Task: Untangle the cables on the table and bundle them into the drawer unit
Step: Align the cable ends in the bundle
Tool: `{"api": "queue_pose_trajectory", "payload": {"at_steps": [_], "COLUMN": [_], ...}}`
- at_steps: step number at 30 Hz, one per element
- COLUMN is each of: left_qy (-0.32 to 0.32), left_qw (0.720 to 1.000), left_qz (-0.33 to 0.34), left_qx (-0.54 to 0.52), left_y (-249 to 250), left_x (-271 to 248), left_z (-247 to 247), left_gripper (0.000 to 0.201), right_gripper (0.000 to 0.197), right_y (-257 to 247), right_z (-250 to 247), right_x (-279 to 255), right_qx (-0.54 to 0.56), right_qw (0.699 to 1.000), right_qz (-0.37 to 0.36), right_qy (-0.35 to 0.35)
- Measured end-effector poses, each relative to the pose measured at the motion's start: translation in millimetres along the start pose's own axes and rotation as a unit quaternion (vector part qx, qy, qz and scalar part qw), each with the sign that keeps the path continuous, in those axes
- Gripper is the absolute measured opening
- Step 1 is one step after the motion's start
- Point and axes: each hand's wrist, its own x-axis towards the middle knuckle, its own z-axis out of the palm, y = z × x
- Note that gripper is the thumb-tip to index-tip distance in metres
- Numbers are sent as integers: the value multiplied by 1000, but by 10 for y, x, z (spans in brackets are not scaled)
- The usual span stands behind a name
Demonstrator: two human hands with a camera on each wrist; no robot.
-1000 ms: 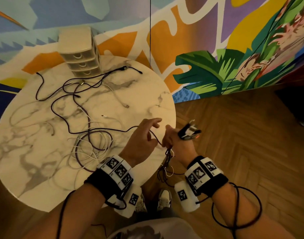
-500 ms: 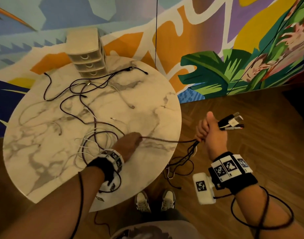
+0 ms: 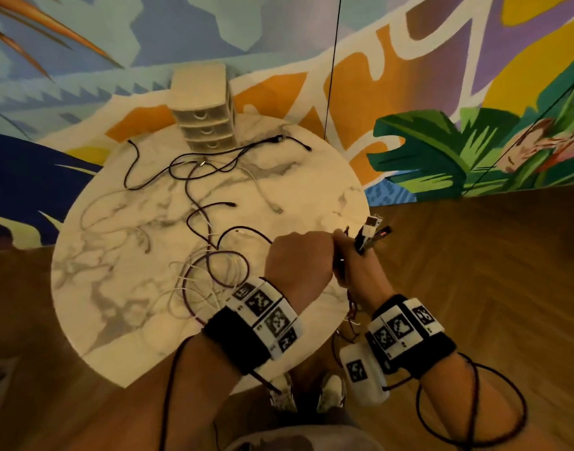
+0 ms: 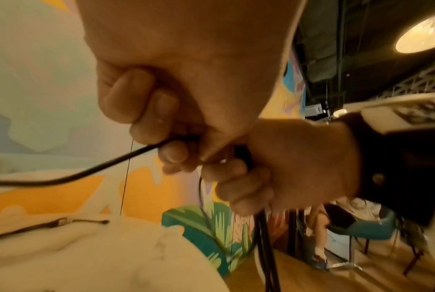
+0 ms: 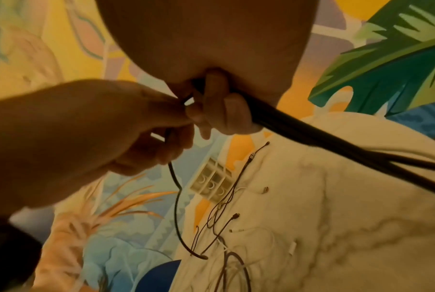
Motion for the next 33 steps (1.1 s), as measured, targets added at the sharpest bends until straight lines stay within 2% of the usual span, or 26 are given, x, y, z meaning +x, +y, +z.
{"api": "queue_pose_trajectory", "payload": {"at_steps": [2, 4, 8, 10, 11, 14, 17, 20, 22, 24, 26, 27, 29, 30, 32, 33], "left_qy": [16, -5, -64, -46, -16, 53, 37, 26, 8, 29, 71, 80, 46, 9, -130, -212], "left_qw": [1000, 995, 971, 965, 968, 993, 998, 996, 991, 981, 968, 958, 935, 924, 910, 907], "left_qz": [0, -16, -117, -171, -174, -77, -7, -17, -67, -108, -98, -73, 11, 51, 99, 130], "left_qx": [-27, -94, -198, -193, -179, -72, -43, -84, -120, -156, -222, -264, -351, -378, -380, -341], "left_y": [-93, -203, -796, -1083, -1143, -942, -548, -621, -912, -1140, -1077, -954, -565, -345, 78, 268], "left_x": [-44, -82, -195, -213, -199, -155, -183, -160, -112, -36, 81, 124, 153, 127, 24, -25], "left_z": [161, 420, 997, 1052, 1012, 655, 452, 611, 776, 848, 714, 613, 426, 385, 489, 645], "left_gripper": [23, 24, 27, 30, 30, 23, 25, 24, 22, 27, 31, 32, 37, 38, 40, 39], "right_gripper": [41, 40, 43, 44, 45, 48, 47, 51, 50, 50, 50, 51, 53, 53, 54, 53], "right_y": [23, 34, 14, -2, -2, 15, 17, -58, -140, -201, -222, -238, -264, -279, -276, -256], "right_z": [-44, -79, -216, -259, -239, -57, 100, -20, -215, -432, -637, -722, -901, -982, -1168, -1270], "right_x": [33, 59, 93, 81, 71, 50, 62, 84, 91, 77, 69, 62, 43, 28, -34, -80], "right_qx": [19, 35, 139, 193, 211, 207, 145, 162, 182, 179, 164, 159, 158, 157, 137, 111], "right_qw": [1000, 998, 984, 976, 974, 977, 985, 985, 979, 972, 962, 957, 946, 943, 941, 945], "right_qz": [-12, -37, -54, -59, -57, -50, -62, -59, -66, -98, -121, -127, -138, -141, -140, -135], "right_qy": [18, 46, 94, 76, 57, -22, -66, -2, 64, 121, 180, 205, 246, 259, 276, 277]}}
